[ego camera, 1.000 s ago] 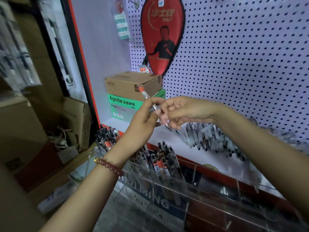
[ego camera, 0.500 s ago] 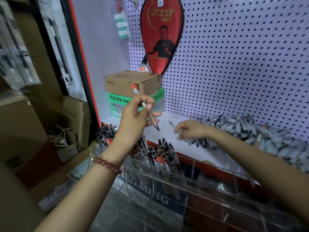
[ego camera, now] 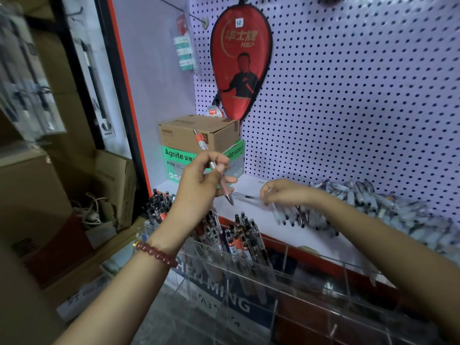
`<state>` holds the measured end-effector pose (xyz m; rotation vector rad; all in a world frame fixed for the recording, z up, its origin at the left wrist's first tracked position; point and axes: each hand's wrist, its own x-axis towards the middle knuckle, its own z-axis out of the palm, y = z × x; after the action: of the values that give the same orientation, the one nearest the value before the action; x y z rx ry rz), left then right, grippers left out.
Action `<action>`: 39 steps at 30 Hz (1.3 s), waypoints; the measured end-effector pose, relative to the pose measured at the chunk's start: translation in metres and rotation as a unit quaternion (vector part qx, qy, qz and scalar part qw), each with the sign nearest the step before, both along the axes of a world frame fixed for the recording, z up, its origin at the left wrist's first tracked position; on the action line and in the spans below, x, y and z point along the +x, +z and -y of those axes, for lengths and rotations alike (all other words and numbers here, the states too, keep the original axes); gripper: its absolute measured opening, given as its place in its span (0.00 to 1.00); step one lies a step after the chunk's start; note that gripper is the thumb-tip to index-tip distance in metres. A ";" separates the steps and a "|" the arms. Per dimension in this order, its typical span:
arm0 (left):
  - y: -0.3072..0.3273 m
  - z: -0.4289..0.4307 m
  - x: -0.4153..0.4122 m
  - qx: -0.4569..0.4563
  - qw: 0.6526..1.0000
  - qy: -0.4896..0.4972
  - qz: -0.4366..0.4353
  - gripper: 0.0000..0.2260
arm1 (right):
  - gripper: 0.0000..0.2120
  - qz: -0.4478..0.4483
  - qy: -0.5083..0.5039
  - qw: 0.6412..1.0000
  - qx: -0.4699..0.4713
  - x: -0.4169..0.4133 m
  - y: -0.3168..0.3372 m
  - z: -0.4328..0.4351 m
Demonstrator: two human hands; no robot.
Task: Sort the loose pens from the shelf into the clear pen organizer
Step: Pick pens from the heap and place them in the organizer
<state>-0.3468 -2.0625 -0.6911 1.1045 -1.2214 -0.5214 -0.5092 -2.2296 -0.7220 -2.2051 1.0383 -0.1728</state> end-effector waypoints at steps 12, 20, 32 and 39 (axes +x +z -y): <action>0.009 -0.006 -0.009 -0.070 0.991 0.097 -0.067 0.09 | 0.03 0.381 -0.049 0.876 0.291 0.008 0.087 -0.091; 0.012 -0.017 -0.034 -0.045 0.996 0.012 -0.077 0.05 | 0.08 0.339 0.083 0.931 0.104 -0.001 0.053 -0.149; -0.002 -0.019 -0.043 -0.030 0.999 -0.036 0.004 0.05 | 0.11 0.158 0.193 0.967 -0.056 -0.031 0.056 -0.144; -0.008 -0.018 -0.048 -0.086 0.984 -0.094 0.127 0.25 | 0.10 0.235 0.056 0.967 -0.076 -0.037 0.057 -0.133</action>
<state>-0.3952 -2.0447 -0.6988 0.9327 -1.5740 -0.4167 -0.5463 -2.0962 -0.6652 -2.1947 0.6517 -0.7082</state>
